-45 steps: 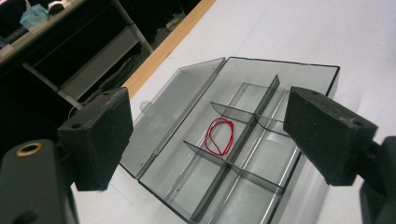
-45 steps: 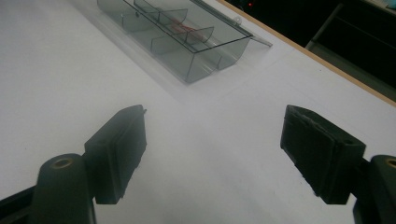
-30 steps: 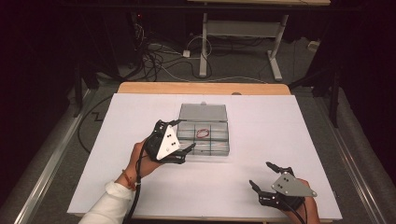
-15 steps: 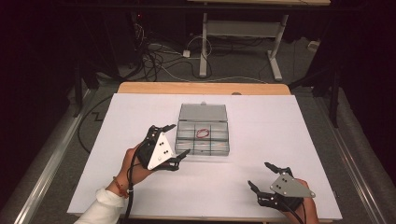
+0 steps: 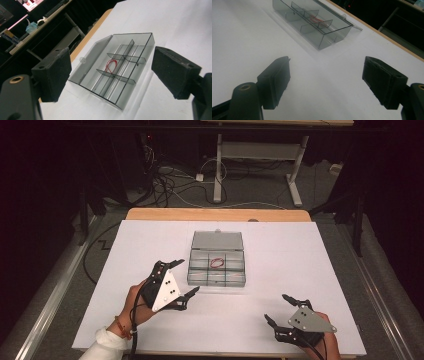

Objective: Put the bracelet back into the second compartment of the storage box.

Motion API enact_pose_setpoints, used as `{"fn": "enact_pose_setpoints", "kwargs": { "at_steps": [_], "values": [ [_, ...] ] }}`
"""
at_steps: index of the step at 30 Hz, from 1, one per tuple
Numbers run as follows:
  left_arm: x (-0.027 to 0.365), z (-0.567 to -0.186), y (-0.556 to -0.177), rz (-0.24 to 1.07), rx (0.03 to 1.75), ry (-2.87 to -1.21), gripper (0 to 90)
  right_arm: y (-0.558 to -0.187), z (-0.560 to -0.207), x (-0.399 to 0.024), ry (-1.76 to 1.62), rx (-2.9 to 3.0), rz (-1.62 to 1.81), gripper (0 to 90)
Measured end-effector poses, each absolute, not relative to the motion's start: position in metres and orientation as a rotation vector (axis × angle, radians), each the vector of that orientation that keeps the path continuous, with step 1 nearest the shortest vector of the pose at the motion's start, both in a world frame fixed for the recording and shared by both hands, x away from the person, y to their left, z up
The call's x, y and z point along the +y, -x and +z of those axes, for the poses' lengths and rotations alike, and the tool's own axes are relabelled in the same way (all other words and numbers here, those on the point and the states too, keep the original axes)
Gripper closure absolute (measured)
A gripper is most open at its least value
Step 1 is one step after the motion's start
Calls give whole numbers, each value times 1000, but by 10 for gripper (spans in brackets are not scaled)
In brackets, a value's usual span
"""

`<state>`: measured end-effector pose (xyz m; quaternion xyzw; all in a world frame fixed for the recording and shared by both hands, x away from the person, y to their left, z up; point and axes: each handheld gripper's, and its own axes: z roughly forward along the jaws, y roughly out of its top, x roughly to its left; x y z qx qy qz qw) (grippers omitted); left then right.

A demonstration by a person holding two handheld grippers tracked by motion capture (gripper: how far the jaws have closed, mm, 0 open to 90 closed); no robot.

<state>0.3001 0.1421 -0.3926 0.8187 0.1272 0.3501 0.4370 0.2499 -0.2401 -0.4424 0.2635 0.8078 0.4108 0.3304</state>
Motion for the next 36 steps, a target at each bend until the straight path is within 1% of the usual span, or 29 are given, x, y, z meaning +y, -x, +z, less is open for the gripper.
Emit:
{"fn": "enact_pose_setpoints", "kwargs": {
  "at_steps": [21,29,36],
  "values": [
    [165,-407,-280,923,318,-2058,154,-248,-443,-235,-667,2125,1071,232],
    [171,-420,-276,923,334,-2060,154,-247,-443,-233,-656,2131,1060,230],
    [180,-435,-271,897,355,-2072,154,-247,-444,-232,-651,2135,1057,228]
  ]
}}
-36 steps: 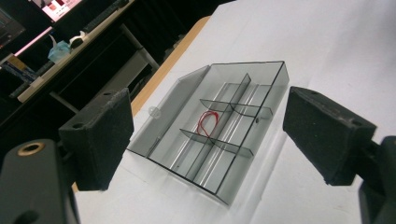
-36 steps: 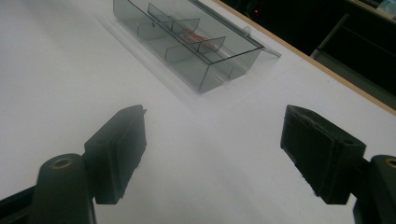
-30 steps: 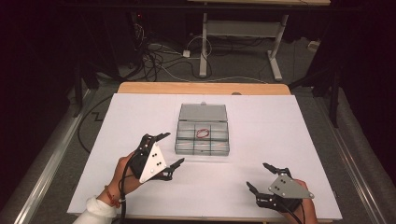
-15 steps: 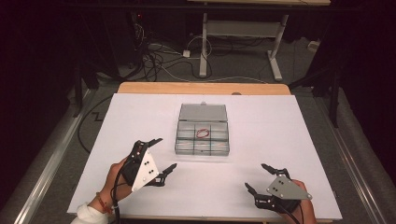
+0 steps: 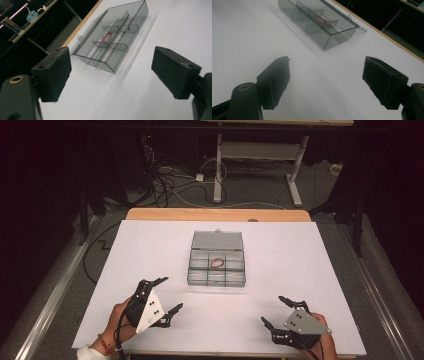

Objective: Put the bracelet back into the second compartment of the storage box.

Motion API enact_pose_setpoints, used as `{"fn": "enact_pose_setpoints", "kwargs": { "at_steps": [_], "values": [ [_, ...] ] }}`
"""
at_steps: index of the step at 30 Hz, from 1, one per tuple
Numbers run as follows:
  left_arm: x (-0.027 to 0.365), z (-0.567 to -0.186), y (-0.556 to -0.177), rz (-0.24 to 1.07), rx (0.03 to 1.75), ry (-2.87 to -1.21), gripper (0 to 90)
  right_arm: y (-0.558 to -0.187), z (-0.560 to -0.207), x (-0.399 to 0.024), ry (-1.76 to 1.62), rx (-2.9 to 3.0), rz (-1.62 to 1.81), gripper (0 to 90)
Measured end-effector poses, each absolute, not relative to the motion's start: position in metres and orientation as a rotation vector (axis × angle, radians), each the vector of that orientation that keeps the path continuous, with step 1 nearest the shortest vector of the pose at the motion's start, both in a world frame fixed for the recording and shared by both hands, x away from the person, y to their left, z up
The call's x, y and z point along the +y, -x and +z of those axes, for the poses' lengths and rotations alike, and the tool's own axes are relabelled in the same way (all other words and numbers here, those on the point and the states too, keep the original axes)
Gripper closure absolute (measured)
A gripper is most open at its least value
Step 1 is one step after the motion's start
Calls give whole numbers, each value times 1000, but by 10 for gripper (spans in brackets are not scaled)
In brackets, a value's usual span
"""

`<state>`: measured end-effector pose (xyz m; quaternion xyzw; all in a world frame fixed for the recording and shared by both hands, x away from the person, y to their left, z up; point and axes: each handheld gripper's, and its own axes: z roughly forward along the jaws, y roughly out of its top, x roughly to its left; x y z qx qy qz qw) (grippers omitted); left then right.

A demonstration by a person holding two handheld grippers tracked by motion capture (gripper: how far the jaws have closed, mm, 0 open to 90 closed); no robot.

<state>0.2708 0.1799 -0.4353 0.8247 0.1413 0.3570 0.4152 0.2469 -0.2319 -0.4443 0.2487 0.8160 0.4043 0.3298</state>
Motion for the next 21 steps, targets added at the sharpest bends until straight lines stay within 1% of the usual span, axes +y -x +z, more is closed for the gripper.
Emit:
{"fn": "enact_pose_setpoints", "kwargs": {
  "at_steps": [11,12,13,18,20,21],
  "values": [
    [201,-459,-268,851,412,-2093,154,-247,-445,-232,-654,2137,1055,223],
    [205,-460,-269,849,407,-2124,154,-247,-445,-232,-657,2136,1057,223],
    [206,-464,-270,823,433,-2106,154,-248,-445,-232,-660,2135,1060,223],
    [221,-479,-273,753,532,-2156,155,-250,-447,-233,-674,2139,1055,223],
    [225,-483,-272,722,571,-2133,154,-250,-448,-235,-677,2139,1053,223],
    [218,-491,-269,662,654,-1999,154,-251,-448,-236,-681,2138,1049,223]
  ]
}}
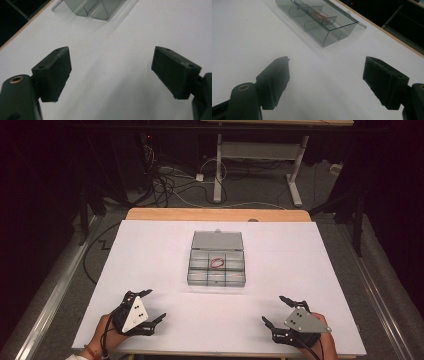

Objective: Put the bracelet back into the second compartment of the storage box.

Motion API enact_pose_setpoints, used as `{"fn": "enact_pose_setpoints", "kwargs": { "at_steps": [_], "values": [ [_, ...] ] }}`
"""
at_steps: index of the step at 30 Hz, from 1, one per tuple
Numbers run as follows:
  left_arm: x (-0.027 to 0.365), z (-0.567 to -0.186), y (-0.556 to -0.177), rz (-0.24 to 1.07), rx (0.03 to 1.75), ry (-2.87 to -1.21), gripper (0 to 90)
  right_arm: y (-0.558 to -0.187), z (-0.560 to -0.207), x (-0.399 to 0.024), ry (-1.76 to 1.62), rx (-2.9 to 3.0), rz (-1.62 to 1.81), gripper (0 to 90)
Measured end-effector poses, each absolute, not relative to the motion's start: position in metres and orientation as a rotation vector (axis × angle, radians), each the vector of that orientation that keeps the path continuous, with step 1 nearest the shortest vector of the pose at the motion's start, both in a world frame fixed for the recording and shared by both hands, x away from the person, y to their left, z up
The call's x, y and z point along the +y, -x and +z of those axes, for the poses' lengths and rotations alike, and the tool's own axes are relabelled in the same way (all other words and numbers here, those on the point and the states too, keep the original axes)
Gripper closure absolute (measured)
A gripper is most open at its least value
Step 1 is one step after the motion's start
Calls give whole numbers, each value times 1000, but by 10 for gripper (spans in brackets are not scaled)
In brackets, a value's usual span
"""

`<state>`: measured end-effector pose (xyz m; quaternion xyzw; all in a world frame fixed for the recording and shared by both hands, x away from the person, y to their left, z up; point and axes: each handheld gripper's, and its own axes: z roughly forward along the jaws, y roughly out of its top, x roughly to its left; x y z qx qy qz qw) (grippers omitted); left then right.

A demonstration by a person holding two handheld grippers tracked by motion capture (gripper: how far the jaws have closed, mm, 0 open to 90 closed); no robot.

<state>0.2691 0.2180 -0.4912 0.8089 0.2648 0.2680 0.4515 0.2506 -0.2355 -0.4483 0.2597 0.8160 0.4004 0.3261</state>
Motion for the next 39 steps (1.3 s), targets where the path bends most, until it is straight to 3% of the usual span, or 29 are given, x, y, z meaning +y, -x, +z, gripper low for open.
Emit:
{"fn": "enact_pose_setpoints", "kwargs": {
  "at_steps": [1,2,39],
  "values": [
    [229,-485,-271,739,573,-2156,154,-251,-448,-236,-681,2136,1048,223],
    [231,-485,-271,736,581,-2163,154,-251,-448,-237,-682,2133,1048,223],
    [229,-478,-264,731,605,-2126,152,-251,-449,-242,-694,2122,1030,223]
  ]
}}
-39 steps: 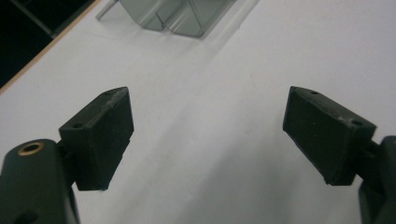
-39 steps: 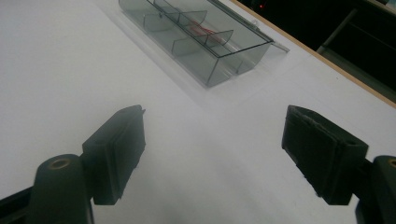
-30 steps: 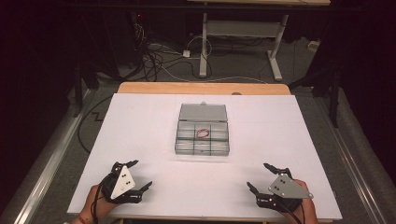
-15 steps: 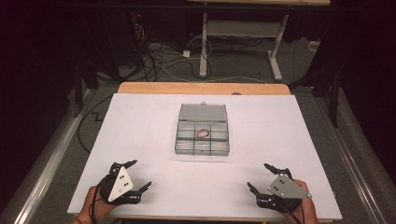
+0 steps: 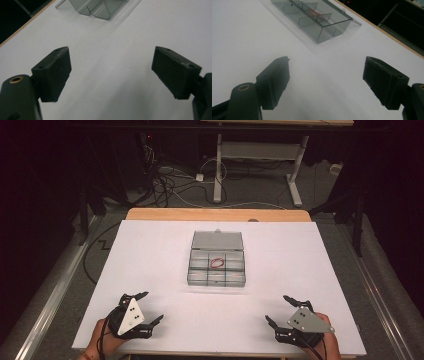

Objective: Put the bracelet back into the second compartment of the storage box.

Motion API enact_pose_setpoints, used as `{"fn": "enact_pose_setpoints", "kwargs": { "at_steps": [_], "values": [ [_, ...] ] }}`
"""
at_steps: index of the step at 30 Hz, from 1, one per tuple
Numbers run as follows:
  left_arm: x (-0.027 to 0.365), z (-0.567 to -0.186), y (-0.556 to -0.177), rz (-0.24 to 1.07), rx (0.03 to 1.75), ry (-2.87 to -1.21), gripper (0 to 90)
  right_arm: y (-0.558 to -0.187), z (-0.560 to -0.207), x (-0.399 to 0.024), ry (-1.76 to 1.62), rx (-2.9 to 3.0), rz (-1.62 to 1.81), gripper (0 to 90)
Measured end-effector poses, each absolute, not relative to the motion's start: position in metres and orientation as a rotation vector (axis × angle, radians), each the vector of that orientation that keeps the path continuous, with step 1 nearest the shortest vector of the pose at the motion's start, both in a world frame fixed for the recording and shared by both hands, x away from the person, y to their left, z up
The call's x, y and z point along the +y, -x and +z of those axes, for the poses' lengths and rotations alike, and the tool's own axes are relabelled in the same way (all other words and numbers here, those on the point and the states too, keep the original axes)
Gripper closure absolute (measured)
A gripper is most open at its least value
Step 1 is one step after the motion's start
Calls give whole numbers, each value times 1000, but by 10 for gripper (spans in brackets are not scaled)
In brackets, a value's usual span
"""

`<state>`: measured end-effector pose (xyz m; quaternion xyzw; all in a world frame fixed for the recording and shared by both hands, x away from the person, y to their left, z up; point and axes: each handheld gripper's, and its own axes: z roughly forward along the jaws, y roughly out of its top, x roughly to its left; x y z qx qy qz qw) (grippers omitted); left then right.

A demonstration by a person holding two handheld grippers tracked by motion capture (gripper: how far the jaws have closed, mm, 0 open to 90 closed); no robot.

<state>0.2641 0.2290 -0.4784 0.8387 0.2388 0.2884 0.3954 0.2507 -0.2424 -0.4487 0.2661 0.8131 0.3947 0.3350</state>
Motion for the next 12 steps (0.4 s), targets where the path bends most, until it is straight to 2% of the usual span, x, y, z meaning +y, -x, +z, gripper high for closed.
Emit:
{"fn": "enact_pose_setpoints", "kwargs": {
  "at_steps": [12],
  "values": [
    [226,-481,-270,707,613,-2125,152,-253,-451,-245,-701,2125,1027,222]
  ]
}}
